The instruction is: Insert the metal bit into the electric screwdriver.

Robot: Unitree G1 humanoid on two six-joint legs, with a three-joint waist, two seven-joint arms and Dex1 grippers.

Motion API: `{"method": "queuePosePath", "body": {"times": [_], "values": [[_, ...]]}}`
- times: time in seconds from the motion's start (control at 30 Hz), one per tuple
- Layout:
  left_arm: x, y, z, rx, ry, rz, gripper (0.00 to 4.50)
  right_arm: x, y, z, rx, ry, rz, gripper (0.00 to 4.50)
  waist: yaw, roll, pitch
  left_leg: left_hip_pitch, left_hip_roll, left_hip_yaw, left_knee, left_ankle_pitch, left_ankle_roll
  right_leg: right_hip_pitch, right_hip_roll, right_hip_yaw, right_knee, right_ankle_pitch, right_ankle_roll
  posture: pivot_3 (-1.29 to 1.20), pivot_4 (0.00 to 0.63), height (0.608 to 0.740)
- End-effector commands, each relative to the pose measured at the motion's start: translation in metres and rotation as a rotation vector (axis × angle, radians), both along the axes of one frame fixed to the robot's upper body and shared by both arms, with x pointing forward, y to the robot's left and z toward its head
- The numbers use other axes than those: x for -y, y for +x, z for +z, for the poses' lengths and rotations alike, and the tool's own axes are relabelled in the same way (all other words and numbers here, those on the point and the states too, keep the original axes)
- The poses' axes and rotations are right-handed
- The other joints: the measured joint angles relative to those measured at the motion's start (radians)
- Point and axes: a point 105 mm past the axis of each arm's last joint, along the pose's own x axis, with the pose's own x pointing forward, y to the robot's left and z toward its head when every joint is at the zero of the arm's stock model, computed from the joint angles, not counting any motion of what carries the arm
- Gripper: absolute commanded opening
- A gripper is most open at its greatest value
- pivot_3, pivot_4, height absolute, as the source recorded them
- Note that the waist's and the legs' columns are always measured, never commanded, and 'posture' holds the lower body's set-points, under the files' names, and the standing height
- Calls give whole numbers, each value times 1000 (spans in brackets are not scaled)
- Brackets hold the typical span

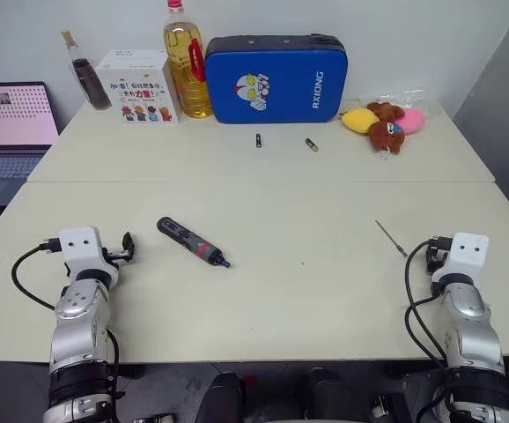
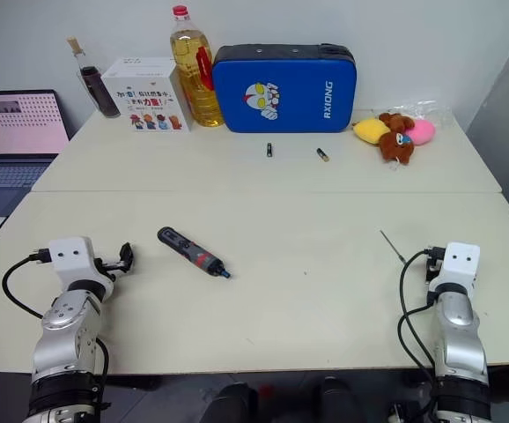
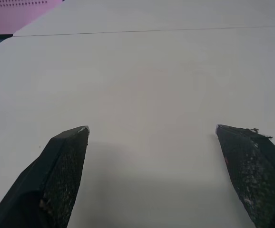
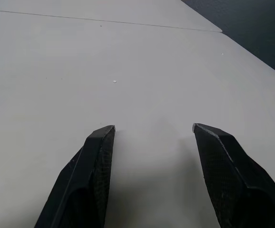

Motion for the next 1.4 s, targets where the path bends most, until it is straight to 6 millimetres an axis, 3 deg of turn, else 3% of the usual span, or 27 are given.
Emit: {"method": "queuePosePath", "body": {"times": [0.03,0.4,0.6,0.73,1.0,1.17,1.4], "values": [[-11,-1,17,40,51,22,4448,3,-1,8,26,-27,-7,2716,0,0,0,0,0,0,0,0,0,0,0,0,0,0,0,0,150,740],[-23,-2,35,82,54,16,4448,6,3,21,62,-54,5,2716,0,0,0,0,0,0,0,0,0,0,0,0,0,0,0,0,150,740],[-17,18,98,123,155,-233,4448,-20,15,59,130,-79,286,2716,1,0,1,0,0,0,0,0,0,0,0,-1,0,0,0,0,150,740],[-6,28,118,47,302,-404,4448,-40,16,77,127,-120,488,2716,-2,1,1,0,-4,0,-1,0,0,0,2,-2,-1,0,0,0,150,740],[43,38,139,-129,512,-856,4448,-113,-6,103,77,-99,1032,2716,-3,3,2,0,-3,1,-2,0,0,-1,3,-3,-1,0,-1,0,150,740],[73,44,135,-252,622,-1096,4448,-148,-27,99,21,-49,1247,2716,-1,3,2,0,-4,2,-1,0,0,-1,4,-3,-1,-1,-1,0,150,740],[122,37,122,-380,836,-1466,4448,-189,-51,81,-43,-79,1466,2716,-1,3,3,-2,-4,0,1,0,1,-1,4,-4,-1,-1,-1,0,150,740]]}}
